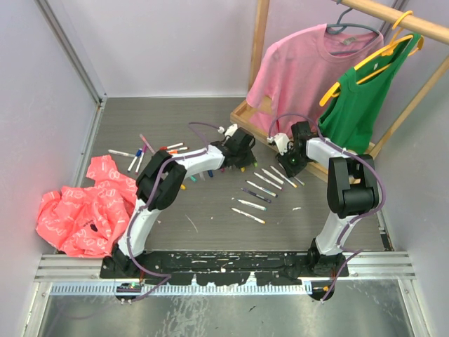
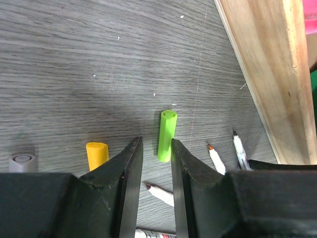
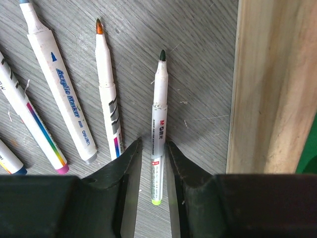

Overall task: Open the pen caps
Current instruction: Place the pen at the center of the board.

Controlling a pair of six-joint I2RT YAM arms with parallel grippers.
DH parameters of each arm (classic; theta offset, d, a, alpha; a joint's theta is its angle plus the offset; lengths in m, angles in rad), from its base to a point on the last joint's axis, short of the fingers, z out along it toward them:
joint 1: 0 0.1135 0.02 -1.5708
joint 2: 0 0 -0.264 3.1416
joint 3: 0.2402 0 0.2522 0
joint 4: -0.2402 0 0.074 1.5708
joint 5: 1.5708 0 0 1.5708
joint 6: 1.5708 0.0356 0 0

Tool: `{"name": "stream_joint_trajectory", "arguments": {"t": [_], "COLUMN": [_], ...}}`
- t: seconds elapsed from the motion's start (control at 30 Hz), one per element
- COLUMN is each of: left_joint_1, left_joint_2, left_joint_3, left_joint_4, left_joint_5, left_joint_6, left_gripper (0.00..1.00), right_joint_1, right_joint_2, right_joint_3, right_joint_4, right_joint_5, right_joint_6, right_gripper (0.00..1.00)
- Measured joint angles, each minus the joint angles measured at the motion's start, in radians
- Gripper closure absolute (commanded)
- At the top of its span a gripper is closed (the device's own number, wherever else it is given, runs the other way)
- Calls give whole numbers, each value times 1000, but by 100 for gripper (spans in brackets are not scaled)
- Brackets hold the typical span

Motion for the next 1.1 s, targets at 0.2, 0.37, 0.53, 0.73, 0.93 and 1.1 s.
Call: {"name": "stream_joint_trajectory", "arguments": {"t": [0.2, 0.37, 0.53, 0.73, 0.93, 1.1], "left_joint_1": [0, 0, 0, 9, 49, 153], "left_joint_2": [-5, -88, -303, -552, -695, -729], "left_joint_3": [1, -72, -246, -455, -682, -739], "left_joint_4": [-2, 27, 147, 310, 357, 301], "left_joint_5": [-6, -5, -5, -7, -45, -68], "left_joint_6": [29, 79, 178, 444, 769, 919], "left_gripper": [67, 64, 54, 39, 29, 26], "right_joint_1": [-1, -5, -6, -6, -6, -6], "right_joint_2": [0, -6, -60, -158, -257, -296], "right_joint_3": [0, -1, -10, -24, -69, -79], "right_joint_4": [-3, -2, 7, 21, 27, 28], "right_joint_5": [-1, -5, -17, -79, -192, -267], "right_joint_6": [3, 11, 22, 24, 3, -3], "right_gripper": [65, 60, 60, 59, 59, 60]}}
